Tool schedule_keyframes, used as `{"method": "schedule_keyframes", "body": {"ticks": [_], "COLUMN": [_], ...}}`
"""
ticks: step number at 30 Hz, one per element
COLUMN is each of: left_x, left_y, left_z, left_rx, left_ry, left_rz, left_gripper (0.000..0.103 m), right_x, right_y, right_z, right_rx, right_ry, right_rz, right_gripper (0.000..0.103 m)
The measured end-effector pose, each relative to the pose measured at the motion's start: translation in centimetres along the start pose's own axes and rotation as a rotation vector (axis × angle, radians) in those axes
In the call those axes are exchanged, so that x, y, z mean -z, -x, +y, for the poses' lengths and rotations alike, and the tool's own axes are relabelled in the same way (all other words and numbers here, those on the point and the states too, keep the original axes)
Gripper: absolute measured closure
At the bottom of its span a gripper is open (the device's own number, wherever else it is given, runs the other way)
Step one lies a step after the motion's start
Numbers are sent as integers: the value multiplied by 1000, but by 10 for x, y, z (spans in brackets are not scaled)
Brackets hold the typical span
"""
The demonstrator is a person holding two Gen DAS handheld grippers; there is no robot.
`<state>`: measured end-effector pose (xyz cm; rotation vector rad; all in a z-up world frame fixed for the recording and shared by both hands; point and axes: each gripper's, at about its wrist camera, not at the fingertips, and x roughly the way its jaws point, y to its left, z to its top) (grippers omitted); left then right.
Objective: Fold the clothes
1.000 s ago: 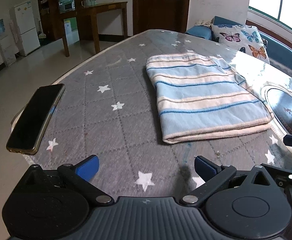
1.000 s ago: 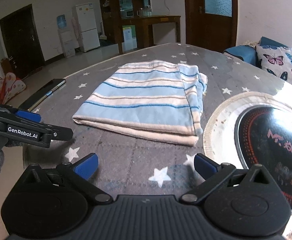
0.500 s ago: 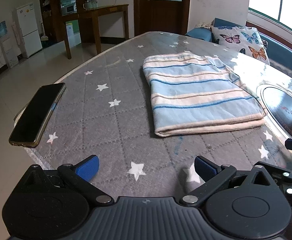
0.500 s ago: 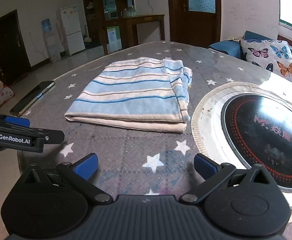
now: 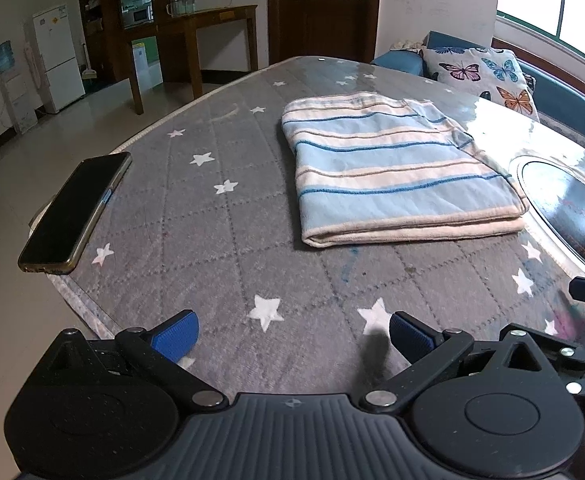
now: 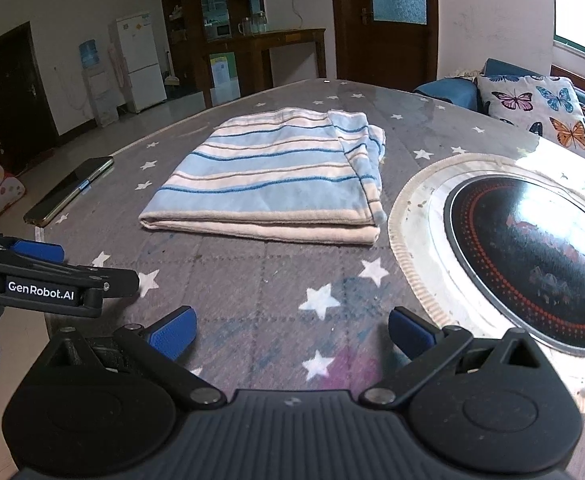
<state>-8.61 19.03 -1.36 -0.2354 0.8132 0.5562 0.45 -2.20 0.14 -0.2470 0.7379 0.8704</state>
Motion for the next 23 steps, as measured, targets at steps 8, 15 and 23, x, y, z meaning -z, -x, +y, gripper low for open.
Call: {"method": "schedule_keyframes", "body": {"ticks": [8,15,23], "left_x": [4,8,10], "left_y": [4,6,9], "left_z": [-3,-6,-11], "left_rx": [-1,-2,11], "left_ry": [-10,-14,-28], "left_rz": [-5,-6,-10], "left_gripper": [0,0,0], "right_x": [4,9,11], "right_y": [3,5,6], "right_z": [2,5,5], "right_rx": [6,4,6], "right_ry": [-6,-7,-11], "right_rz": [1,7,7], "right_gripper": [0,0,0]}}
